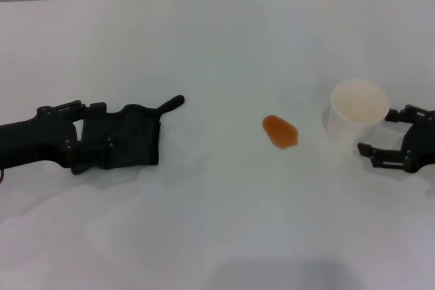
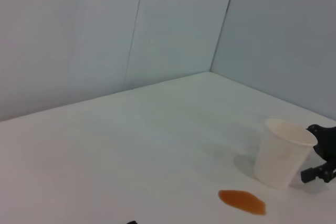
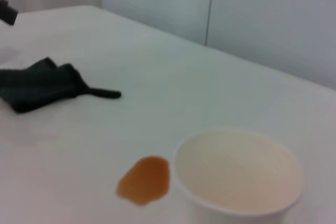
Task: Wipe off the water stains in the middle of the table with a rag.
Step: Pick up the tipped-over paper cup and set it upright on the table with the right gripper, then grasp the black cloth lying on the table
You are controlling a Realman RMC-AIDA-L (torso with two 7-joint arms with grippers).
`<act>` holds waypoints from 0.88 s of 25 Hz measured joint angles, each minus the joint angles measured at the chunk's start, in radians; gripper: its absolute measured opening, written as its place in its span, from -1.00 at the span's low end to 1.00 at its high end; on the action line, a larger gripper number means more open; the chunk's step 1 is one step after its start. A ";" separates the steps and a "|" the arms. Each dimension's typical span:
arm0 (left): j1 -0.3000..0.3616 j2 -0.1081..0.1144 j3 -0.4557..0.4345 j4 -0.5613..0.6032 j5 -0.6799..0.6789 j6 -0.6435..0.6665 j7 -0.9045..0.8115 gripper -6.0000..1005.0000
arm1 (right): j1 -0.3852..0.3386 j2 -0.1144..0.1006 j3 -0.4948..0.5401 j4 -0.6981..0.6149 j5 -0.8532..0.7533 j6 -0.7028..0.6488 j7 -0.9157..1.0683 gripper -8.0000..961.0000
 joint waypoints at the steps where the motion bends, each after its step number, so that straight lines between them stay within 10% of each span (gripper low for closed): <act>1: 0.000 0.000 0.000 0.000 0.000 0.000 0.000 0.74 | -0.001 0.000 0.009 -0.004 0.000 -0.006 0.001 0.81; 22: -0.001 -0.002 0.000 0.005 -0.001 0.000 -0.001 0.74 | -0.002 0.004 0.164 -0.065 0.015 -0.041 0.013 0.81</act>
